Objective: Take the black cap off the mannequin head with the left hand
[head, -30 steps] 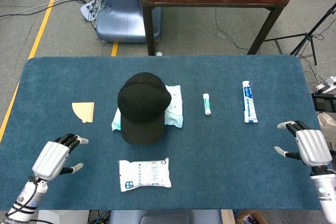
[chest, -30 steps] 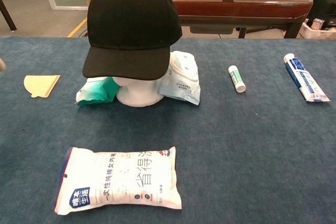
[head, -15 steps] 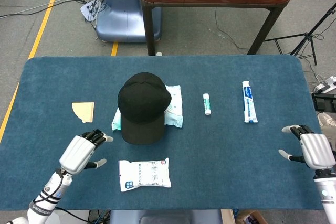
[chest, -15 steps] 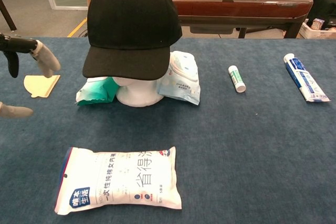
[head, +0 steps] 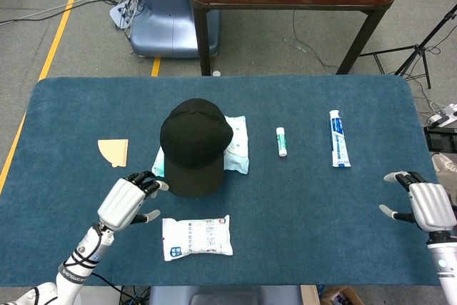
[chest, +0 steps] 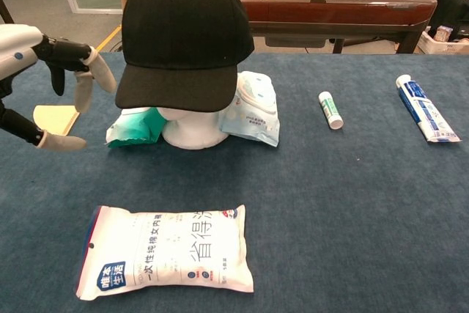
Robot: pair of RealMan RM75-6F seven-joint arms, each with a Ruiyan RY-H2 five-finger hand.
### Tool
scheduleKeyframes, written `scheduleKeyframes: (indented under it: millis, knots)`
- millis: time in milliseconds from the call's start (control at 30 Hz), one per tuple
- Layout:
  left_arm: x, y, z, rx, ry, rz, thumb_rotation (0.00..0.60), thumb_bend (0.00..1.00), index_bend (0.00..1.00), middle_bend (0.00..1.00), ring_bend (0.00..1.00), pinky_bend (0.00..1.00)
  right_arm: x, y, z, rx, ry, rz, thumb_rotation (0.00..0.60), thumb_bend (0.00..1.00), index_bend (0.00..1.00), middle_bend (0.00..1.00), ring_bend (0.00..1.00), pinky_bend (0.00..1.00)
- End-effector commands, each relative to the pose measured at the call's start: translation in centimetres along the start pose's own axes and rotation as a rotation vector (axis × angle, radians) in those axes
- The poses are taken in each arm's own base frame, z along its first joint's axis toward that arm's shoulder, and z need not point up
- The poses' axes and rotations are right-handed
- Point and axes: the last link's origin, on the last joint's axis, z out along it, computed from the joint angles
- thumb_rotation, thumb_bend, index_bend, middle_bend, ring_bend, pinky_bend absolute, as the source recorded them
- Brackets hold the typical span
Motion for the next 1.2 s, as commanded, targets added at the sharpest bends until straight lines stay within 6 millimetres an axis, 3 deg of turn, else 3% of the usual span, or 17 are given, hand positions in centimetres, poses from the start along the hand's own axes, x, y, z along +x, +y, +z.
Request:
scheduleKeyframes:
  millis: [33,400,1200]
  knots:
    - [-0.2,0.2,0.5,-0.012,0.009,0.000,0.600,0.08,0.43,0.62,0.34,0.48,-0.1,0.0,0.0,0.000,-0.002,0.000,0.600,0.00,0.38,0.40,0.31,0.60]
    - [-0.7,0.6,1.6,-0.019,0.063,0.007,0.600,0.04,0.48,0.70,0.42,0.51,-0.3,0.0,0.1,0.001,-0.013,-0.001,0.600,0.00,0.38,0.40,0.31,0.60]
    - [-1.8,3.2,4.1,-0.094,0.109,0.016,0.600,0.02,0.50,0.72,0.44,0.52,-0.5,0.3,0.0,-0.004,-0.020,0.006,0.600,0.00,0.38,0.40,0.31,0.60]
